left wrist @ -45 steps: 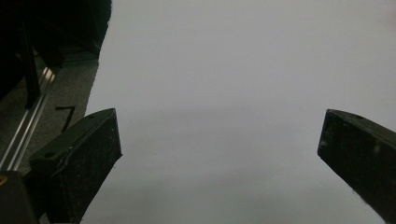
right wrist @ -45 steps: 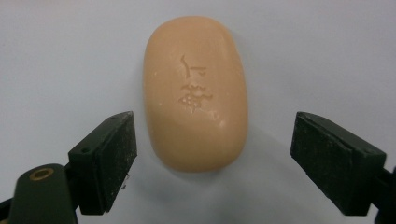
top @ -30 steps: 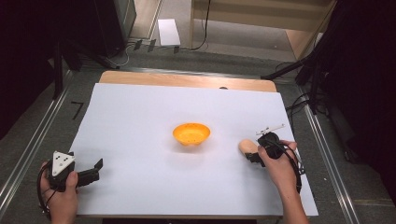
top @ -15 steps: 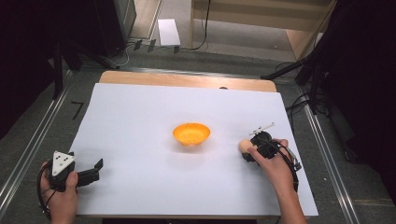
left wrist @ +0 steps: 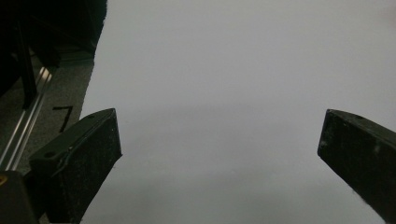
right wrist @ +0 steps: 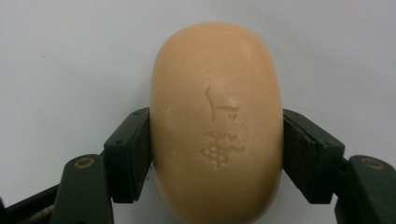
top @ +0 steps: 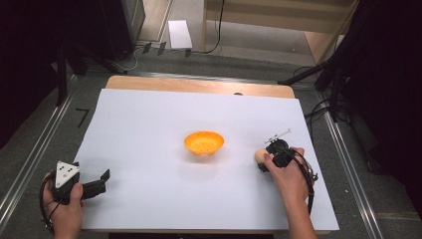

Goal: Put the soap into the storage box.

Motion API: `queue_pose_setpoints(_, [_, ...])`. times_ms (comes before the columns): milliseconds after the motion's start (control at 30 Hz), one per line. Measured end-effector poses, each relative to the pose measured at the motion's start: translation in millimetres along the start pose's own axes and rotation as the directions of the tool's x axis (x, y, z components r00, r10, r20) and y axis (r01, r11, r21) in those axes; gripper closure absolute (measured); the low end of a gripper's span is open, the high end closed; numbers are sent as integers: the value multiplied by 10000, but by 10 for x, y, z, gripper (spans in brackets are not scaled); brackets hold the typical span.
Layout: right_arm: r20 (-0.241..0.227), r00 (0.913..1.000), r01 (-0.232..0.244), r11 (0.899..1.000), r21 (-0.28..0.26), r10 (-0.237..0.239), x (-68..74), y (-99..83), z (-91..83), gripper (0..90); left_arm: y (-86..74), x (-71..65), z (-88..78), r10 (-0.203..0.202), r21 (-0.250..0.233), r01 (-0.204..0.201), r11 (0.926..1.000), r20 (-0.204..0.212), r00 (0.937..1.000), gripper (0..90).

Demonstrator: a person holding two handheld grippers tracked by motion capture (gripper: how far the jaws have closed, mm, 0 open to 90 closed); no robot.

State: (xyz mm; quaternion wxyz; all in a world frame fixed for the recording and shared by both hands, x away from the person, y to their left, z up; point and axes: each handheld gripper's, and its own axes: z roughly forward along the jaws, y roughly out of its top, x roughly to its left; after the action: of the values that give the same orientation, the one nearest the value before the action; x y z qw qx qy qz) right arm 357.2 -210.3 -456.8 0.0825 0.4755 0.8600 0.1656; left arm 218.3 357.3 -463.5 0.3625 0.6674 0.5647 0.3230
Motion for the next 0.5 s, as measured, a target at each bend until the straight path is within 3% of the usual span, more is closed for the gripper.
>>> queue_pose_setpoints(100, [-149, 9999, -33, 10000, 29, 34, -24, 5, -2, 324, 2, -1, -1, 13, 41, -13, 10000, -10, 10000, 0])
queue_pose_setpoints(167, [-293, 9991, 296, 9996, -43, -297, -44, 4, -8, 328, 0, 2, -5, -20, -20, 20, 10000, 23, 10000, 0])
queue_pose_setpoints(333, [-23, 9975, 705, 9973, -195, -706, -80, -3, -54, 329, 1, 4, -4, -32, 19, 32, 10000, 17, 10000, 0])
queue_pose_setpoints(367, [-321, 9953, 897, 9952, -403, -910, -108, 9, -113, 329, 3, 0, 0, 11, 61, -11, 10000, -8, 10000, 0])
queue_pose_setpoints(500, [-492, 9866, 1536, 9874, -386, -1554, -94, 80, -201, 328, 3, 0, 1, -3, 59, 3, 10000, -16, 10000, 0])
